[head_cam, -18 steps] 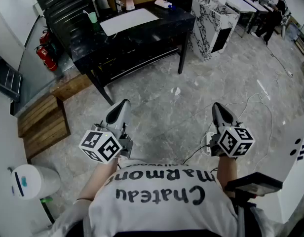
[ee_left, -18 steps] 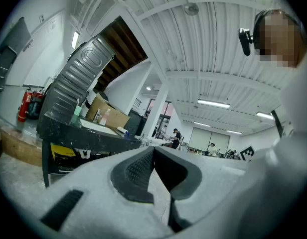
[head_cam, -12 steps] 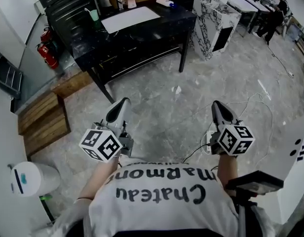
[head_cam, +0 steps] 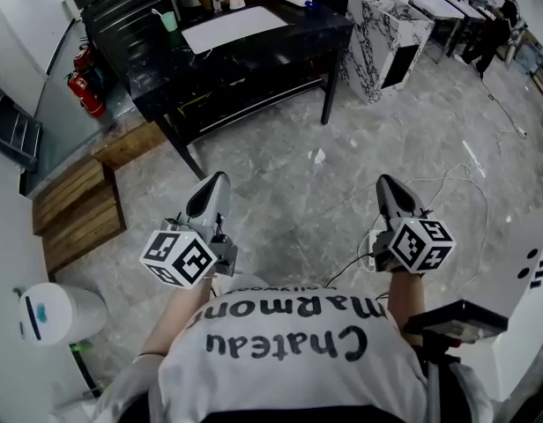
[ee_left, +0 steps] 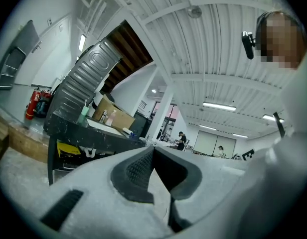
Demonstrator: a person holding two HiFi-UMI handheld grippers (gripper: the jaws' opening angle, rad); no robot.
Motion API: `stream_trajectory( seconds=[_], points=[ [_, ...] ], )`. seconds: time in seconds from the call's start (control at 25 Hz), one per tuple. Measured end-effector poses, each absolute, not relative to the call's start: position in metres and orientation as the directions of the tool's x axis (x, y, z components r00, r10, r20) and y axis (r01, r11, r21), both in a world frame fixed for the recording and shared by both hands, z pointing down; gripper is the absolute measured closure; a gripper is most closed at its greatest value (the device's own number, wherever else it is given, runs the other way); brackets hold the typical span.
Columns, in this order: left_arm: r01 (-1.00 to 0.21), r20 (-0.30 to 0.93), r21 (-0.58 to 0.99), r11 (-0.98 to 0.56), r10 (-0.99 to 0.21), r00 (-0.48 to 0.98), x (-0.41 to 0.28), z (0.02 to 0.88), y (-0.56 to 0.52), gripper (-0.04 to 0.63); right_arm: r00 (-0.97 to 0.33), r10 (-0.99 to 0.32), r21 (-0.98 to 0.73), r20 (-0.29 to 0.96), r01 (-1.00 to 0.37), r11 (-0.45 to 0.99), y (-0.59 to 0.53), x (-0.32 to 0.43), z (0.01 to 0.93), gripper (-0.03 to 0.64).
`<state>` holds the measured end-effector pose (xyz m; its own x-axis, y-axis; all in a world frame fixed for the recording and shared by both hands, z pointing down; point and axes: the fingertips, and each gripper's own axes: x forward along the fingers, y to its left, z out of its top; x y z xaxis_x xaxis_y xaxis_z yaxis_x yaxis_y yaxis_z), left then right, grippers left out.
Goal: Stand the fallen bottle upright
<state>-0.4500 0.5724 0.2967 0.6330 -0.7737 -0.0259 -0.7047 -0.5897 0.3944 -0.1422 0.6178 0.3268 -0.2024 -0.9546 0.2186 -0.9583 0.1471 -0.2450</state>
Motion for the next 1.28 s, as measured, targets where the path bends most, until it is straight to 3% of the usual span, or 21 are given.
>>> stream_trajectory(
  seconds=[0.28,0.68,1.08,1.28],
  points=[
    [-0.702,0.021,0.411,-0.581,-0.764,0.644,-0.454,0.303,0.550,0.580,-0.223,-0.950,-0.407,0.220,-0.906,0.118,0.594,-0.143,0.339,0.598],
    [-0.631,0.018,0.436,-0.642,-0.695,0.719,-0.432,0.307,0.396,0.580,-0.140,-0.963,-0.458,0.231,-0.889,0.020,0.476,-0.134,0.342,0.598],
    [-0.602,-0.017,0.340,-0.723,-0.644,0.765,-0.442,0.282,0.255,0.580,-0.109,-0.976,-0.455,0.188,-0.890,0.011,0.337,-0.152,0.326,0.598],
    [-0.558,-0.093,0.344,-0.755,-0.619,0.780,-0.434,0.279,0.228,0.581,-0.084,-0.961,-0.382,0.264,-0.924,-0.024,0.327,-0.157,0.339,0.598]
  ],
)
